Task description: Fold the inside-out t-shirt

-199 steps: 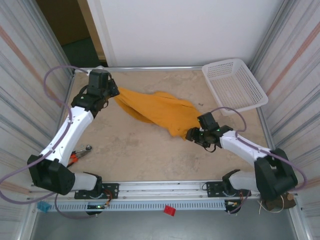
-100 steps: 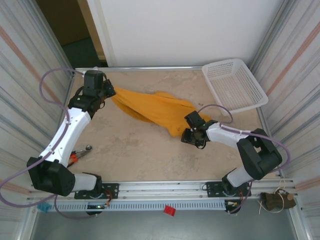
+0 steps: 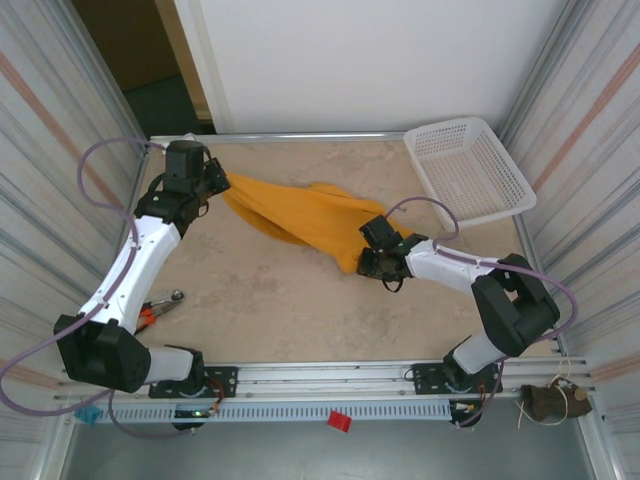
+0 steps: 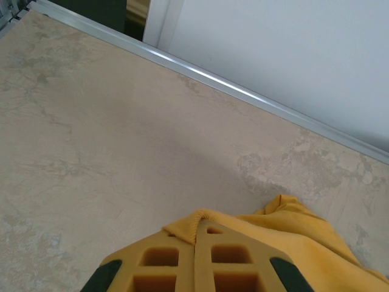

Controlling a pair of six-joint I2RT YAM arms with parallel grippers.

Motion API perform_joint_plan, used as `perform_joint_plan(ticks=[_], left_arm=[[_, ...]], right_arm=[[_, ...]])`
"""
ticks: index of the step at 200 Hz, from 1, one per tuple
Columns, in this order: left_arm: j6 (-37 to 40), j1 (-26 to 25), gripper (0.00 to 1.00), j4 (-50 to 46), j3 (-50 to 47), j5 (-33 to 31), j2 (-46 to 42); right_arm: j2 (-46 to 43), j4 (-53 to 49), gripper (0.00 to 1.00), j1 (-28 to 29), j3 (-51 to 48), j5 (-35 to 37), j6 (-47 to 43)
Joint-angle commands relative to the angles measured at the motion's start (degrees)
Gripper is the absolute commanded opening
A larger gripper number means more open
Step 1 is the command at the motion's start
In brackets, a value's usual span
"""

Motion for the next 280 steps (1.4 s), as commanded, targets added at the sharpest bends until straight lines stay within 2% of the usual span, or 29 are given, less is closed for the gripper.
perform_joint_plan(ticks=[1, 76, 118, 157, 170, 174, 186, 191, 214, 232, 256, 280], left_arm=[[-1.1, 0.6, 0.00, 2.2, -0.9, 0.4, -2.4], [-1.8, 1.6, 0.00, 2.6, -1.3, 1.4, -2.4], [-2.4, 1.8, 0.00, 2.9, -1.7, 1.6, -2.6], [-2.9, 2.0, 0.00, 3.1, -2.3, 2.0, -2.8], [-2.9, 2.0, 0.00, 3.0, -2.5, 1.8, -2.9], [-2.9, 2.0, 0.00, 3.1, -2.5, 1.8, -2.9], [-3.0, 2.1, 0.00, 3.1, -2.7, 1.7, -2.9], [-3.0, 2.2, 0.00, 3.1, -2.7, 1.7, -3.0], [-2.6, 3.3, 0.00, 3.1, -2.1, 2.9, -3.0], [-2.1, 5.5, 0.00, 2.8, 0.3, 5.4, -3.2], [-2.3, 8.1, 0.00, 2.7, 5.8, 9.4, -3.8], [-2.8, 8.4, 0.00, 3.0, 12.4, 12.1, -4.4]], right_arm=[[0.9, -2.0, 0.40, 0.4, 1.6, 2.5, -0.7], [1.5, -2.9, 0.39, 2.5, -0.3, 4.2, -0.7], [5.0, -4.4, 0.38, 3.0, 1.8, 6.8, -1.6], [8.5, -5.0, 0.33, 2.9, 4.0, 8.5, -3.5], [9.6, -5.0, 0.26, 3.0, 4.8, 8.7, -4.2], [9.9, -5.0, 0.22, 3.0, 5.1, 8.6, -4.5], [10.6, -5.1, 0.00, 3.0, 5.8, 8.0, -5.1], [10.5, -5.4, 0.00, 2.9, 6.0, 7.9, -5.3], [4.1, -8.3, 0.00, 1.9, 6.5, 7.5, -7.2], [-7.0, -13.3, 0.00, -1.3, 10.1, 6.5, -10.5], [-20.8, -19.2, 0.00, -10.1, 19.7, 1.1, -14.4], [-26.0, -23.2, 0.00, -19.5, 33.0, -3.8, -16.8]])
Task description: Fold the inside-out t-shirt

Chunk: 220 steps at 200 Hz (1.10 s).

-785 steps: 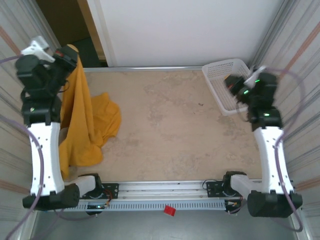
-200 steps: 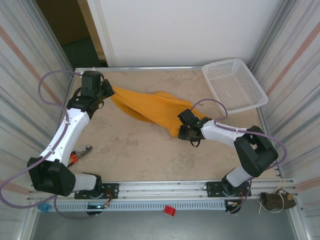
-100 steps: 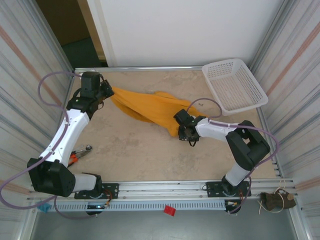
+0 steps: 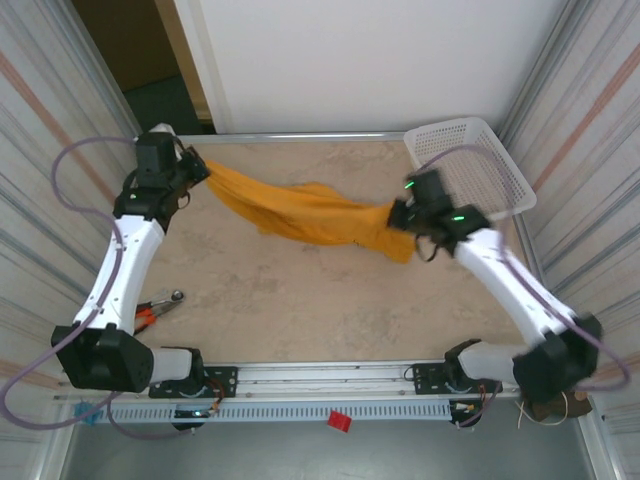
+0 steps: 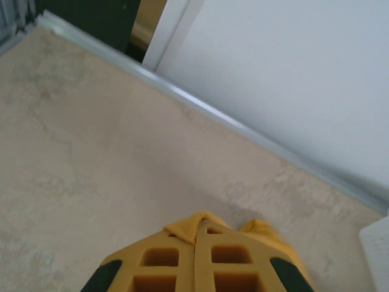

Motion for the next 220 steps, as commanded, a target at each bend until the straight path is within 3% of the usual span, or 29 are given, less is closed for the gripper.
perform_joint_plan(ticks=[1, 39, 91, 127, 158, 199, 220], left_arm=[[-0.7, 0.4, 0.00, 2.3, 8.1, 4.2, -3.3], [-3.8, 0.5, 0.00, 3.1, 15.6, 7.8, -5.2], [-5.5, 0.4, 0.00, 5.2, 22.4, 8.7, -11.8], [-3.6, 0.4, 0.00, 3.9, 29.7, 7.9, -11.0], [-0.8, 0.7, 0.00, 2.5, 30.1, 6.1, -6.5], [-1.1, 4.0, 0.00, 4.6, 29.4, 9.9, 5.1], [-1.5, 5.6, 0.00, 6.8, 34.1, 12.2, 13.3]], right_arm=[[-6.4, -6.9, 0.00, -6.9, 10.9, -5.0, -4.8], [-7.7, -9.0, 0.00, -13.4, 23.4, -9.9, -5.3], [-9.6, -9.5, 0.00, -14.6, 39.8, -8.2, -6.9], [-6.1, -9.1, 0.00, -14.6, 48.7, -7.6, -8.4], [-0.5, -6.3, 0.00, -14.7, 47.4, -10.1, -8.4], [11.0, 0.0, 0.00, -17.7, 46.6, -15.7, -6.6], [19.3, 3.4, 0.00, -19.3, 51.6, -18.8, -4.1]])
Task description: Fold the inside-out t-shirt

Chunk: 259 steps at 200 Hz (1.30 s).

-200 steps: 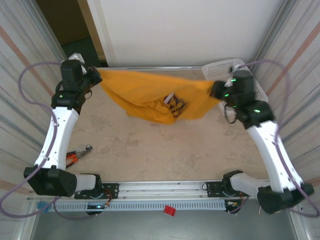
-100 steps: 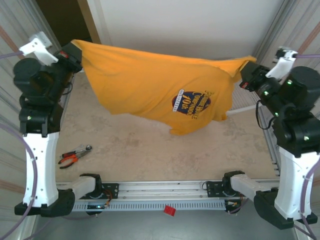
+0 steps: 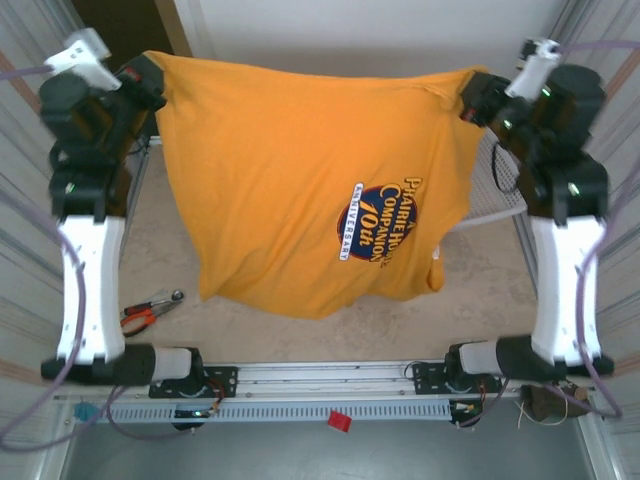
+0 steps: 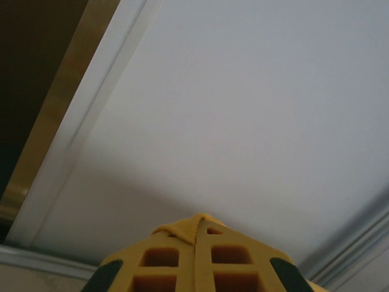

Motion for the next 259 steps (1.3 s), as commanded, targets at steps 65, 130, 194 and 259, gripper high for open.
perform_joint_plan(ticks=[65, 130, 194, 259], left_arm=[[-4.2, 3.4, 0.00, 0.1, 34.9, 7.5, 26.4], [-2.5, 3.5, 0.00, 4.1, 11.2, 11.2, 10.9], [-0.9, 3.6, 0.00, 9.5, -47.9, 9.4, -16.1], [-7.5, 3.8, 0.00, -4.3, -72.5, 4.5, -34.5]], right_arm=[[26.1, 4.3, 0.00, -2.8, 38.3, -8.3, 8.3], [4.9, 14.0, 0.00, -3.3, 2.4, -9.1, 7.5], [-23.2, 17.7, 0.00, 1.1, -52.0, -9.4, 11.9], [-45.0, 0.4, 0.00, 15.7, -79.0, 0.0, 19.1]])
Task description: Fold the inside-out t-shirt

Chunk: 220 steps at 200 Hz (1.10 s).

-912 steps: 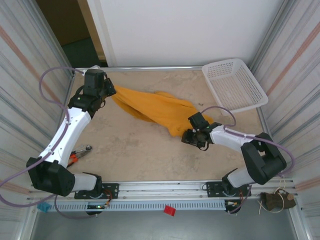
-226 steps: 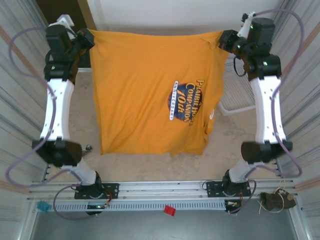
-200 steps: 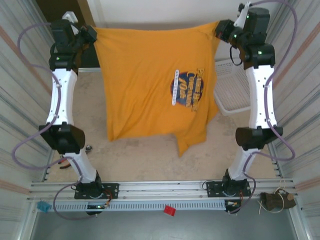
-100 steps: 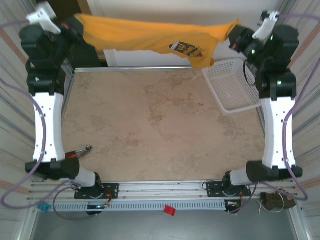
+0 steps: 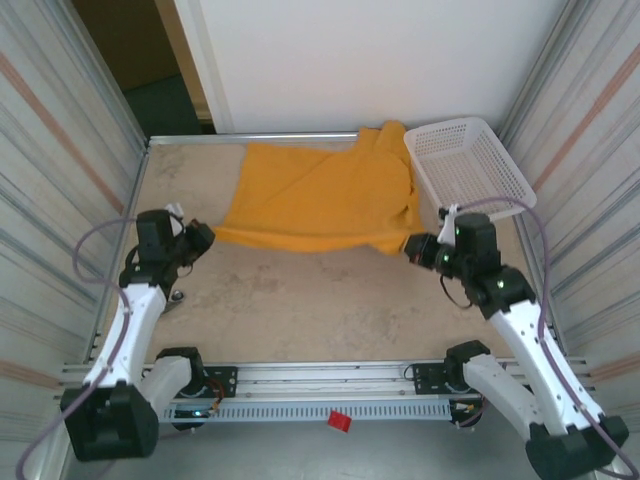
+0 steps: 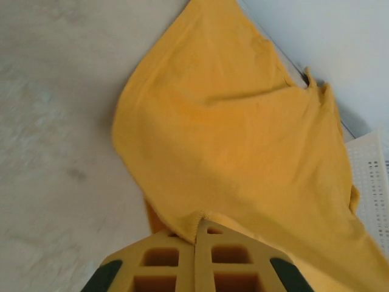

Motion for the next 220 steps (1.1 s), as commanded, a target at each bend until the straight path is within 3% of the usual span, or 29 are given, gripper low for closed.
perform_joint_plan(ticks=[1, 36, 66, 177, 220], left_arm=[[-3.5, 0.4, 0.00, -6.5, -3.3, -4.3, -7.9], [-5.9, 0.4, 0.00, -19.2, -6.0, -10.7, -16.7], [-6.2, 0.4, 0.00, -20.4, -8.5, -11.3, -19.1], [-4.1, 0.4, 0.00, -15.0, -8.3, -10.4, -10.5], [-2.8, 0.4, 0.00, -10.3, -6.7, -11.7, -2.7]], right_arm=[[-6.8, -7.3, 0.00, 3.0, -5.2, 5.2, 5.8], [-14.7, -17.9, 0.00, 4.6, -10.8, 8.8, 10.5], [-15.8, -19.3, 0.00, 4.5, -12.6, 9.0, 11.6], [-4.8, -12.4, 0.00, 4.5, -10.4, 8.5, 8.2], [8.3, -4.8, 0.00, 3.8, -5.6, 8.5, 4.9]])
